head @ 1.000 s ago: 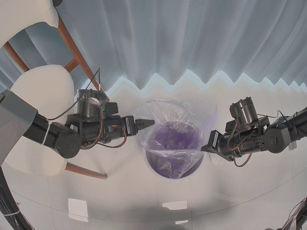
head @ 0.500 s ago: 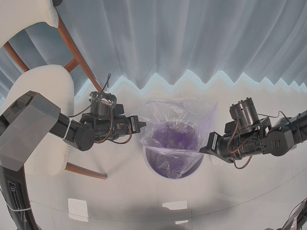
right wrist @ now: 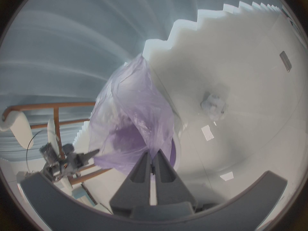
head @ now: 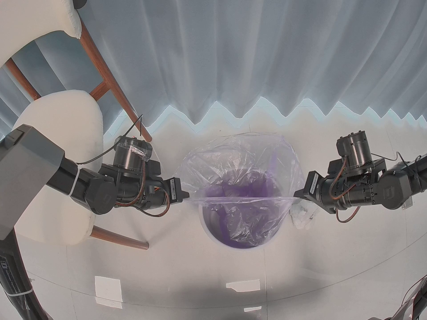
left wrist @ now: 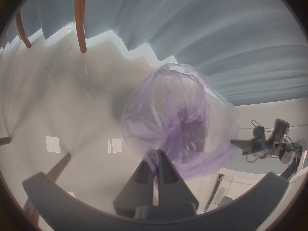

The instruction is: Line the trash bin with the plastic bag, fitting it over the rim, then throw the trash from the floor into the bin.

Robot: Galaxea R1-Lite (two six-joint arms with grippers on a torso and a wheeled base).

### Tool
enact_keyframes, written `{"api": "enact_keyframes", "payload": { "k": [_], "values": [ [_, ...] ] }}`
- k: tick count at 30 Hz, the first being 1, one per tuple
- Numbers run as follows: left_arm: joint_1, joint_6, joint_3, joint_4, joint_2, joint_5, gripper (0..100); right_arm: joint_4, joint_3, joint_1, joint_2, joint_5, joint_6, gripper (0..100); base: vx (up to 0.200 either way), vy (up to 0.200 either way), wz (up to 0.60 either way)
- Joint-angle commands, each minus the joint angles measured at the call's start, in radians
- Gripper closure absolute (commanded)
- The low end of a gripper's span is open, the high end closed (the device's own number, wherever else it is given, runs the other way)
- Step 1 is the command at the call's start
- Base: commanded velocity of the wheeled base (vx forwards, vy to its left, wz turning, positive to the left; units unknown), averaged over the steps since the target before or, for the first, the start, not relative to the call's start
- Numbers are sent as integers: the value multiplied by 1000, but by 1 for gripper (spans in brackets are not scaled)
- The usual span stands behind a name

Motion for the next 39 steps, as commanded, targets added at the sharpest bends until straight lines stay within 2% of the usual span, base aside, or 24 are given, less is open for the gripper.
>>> {"api": "enact_keyframes", "payload": {
  "k": [1,4,10,20,32,39],
  "values": [
    [-40,-16,28,15,-63,3,100,-56,-47,-84,105,0,-23,100,0,0,0],
    [-45,-16,-17,17,-27,6,100,-75,-115,-143,180,0,-26,100,0,0,0],
    [-37,-16,-29,15,47,65,100,-76,-124,-162,222,-2,-26,100,0,0,0],
    [-31,-65,8,18,72,73,100,-78,-85,-155,271,-2,-25,100,0,0,0],
    [-71,-55,203,15,13,73,100,-84,59,-127,240,1,-28,100,0,0,0],
    [-89,-51,275,-3,-13,72,100,-242,218,-69,240,1,-28,100,0,0,0]
  ]
}}
